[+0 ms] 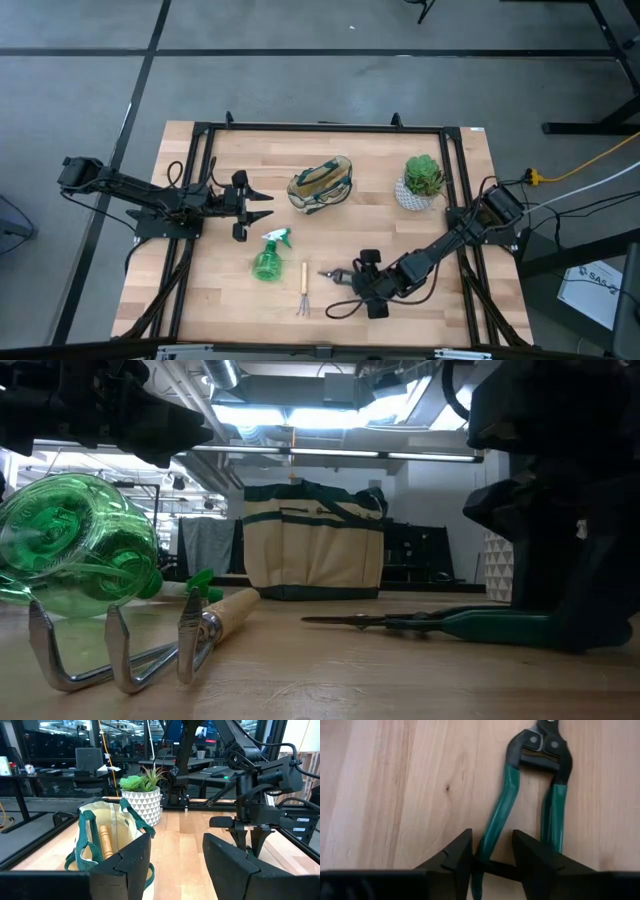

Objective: Pick & Place Garden tools in Gardening bag
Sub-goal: Put the shear scissor into the gardening bag

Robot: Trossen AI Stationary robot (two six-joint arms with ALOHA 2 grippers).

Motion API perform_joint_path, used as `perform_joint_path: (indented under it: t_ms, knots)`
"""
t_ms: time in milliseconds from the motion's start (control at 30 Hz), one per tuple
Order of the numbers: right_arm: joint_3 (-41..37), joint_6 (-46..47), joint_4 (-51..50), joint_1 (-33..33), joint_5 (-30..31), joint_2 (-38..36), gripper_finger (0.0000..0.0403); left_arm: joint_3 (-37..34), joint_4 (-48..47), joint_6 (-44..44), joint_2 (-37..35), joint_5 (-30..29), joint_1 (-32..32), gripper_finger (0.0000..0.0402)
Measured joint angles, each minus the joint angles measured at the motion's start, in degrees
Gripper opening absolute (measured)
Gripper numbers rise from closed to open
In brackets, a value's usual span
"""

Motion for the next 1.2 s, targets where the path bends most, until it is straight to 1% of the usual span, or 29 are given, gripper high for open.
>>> perform_joint_path:
  t_ms: [200,300,433,600,800,967,1200]
  knots:
    - [0.0,-0.02,-0.23,-1.78,-3.24,-0.15,0.0088,0.01,0.0,-0.02,0.0,0.0,0.01,0.0176]
    - [0.0,-0.02,-0.27,-2.51,-3.65,-0.15,0.0065,0.0,0.0,0.0,0.0,0.0,0.0,0.0177]
    - [0.0,-0.01,-0.25,-3.66,-5.61,-0.2,0.0045,0.01,0.0,0.0,0.0,0.0,0.01,0.0177]
    - [0.02,2.02,-0.13,-5.4,-8.34,-0.22,0.0039,0.0,0.0,-0.01,0.01,0.0,0.01,0.0176]
    - [-0.02,6.15,1.37,-6.48,-8.25,-0.11,0.0038,0.02,0.0,-0.02,0.0,0.0,-0.01,0.0176]
    - [-0.2,9.04,6.09,-6.55,-7.63,0.15,0.0037,0.0,0.0,-0.02,0.0,0.0,0.01,0.0177]
    - [-0.22,9.73,11.67,-6.55,-9.23,0.2,0.0037,0.0,0.0,-0.02,0.02,0.0,0.01,0.0176]
